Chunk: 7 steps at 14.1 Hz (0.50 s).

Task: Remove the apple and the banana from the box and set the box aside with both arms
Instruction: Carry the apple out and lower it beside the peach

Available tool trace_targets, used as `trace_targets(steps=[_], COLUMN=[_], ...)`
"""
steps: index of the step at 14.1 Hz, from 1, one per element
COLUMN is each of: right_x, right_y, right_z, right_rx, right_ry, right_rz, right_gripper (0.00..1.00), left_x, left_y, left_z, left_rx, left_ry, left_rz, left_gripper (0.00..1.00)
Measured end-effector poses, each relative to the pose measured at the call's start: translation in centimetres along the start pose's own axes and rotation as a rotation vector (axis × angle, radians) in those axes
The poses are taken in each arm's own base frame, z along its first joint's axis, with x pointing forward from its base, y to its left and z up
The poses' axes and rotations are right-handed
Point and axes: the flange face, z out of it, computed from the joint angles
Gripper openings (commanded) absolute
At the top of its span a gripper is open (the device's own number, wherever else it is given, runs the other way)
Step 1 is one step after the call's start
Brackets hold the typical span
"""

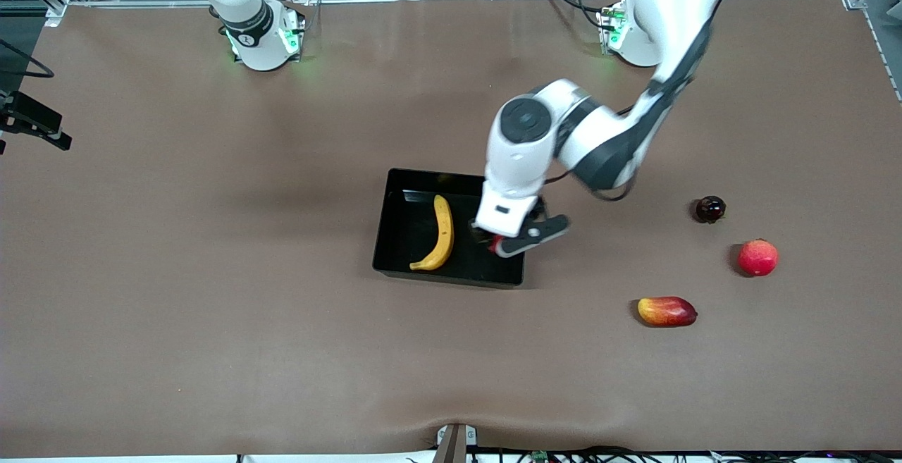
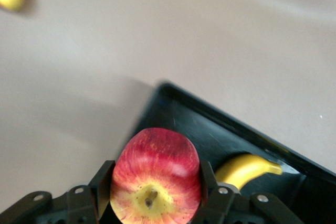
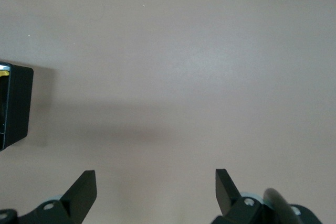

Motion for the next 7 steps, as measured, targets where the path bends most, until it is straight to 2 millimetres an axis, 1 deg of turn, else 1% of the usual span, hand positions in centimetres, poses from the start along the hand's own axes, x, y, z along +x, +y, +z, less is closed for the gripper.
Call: trace_targets(steps=[1, 2, 3, 4, 5, 6, 7], right_x=[0.0, 0.0, 0.0, 0.0, 0.0, 0.0, 0.0], right_y=[0.0, 0.0, -0.1, -0.1, -0.1, -0.1, -0.1], right_z=[0.0, 0.0, 0.0, 0.0, 0.0, 0.0, 0.0], right_rx=[0.0, 0.0, 0.0, 0.0, 0.0, 0.0, 0.0], right_ry=[0.0, 0.0, 0.0, 0.0, 0.0, 0.0, 0.0], right_rz=[0.0, -0.001, -0.001, -0.001, -0.001, -0.001, -0.001], right_gripper=[1.0, 1.0, 1.0, 1.0, 1.0, 1.0, 1.0], left_x=[2.0, 4.1, 6.3, 8.2, 9.7, 10.7, 11.2], left_y=[-2.0, -4.5, -7.5, -10.6, -13.4, -16.0, -18.3], left_z=[-2.1, -3.5, -4.1, -3.8, -2.7, -1.0, 1.0], left_rx=[0.013, 0.036, 0.07, 0.099, 0.124, 0.15, 0.175], left_ry=[0.003, -0.005, -0.024, -0.046, -0.072, -0.102, -0.137], left_rz=[0.036, 0.076, 0.116, 0.14, 0.145, 0.136, 0.125], left_gripper=[0.0, 0.0, 0.0, 0.0, 0.0, 0.0, 0.0])
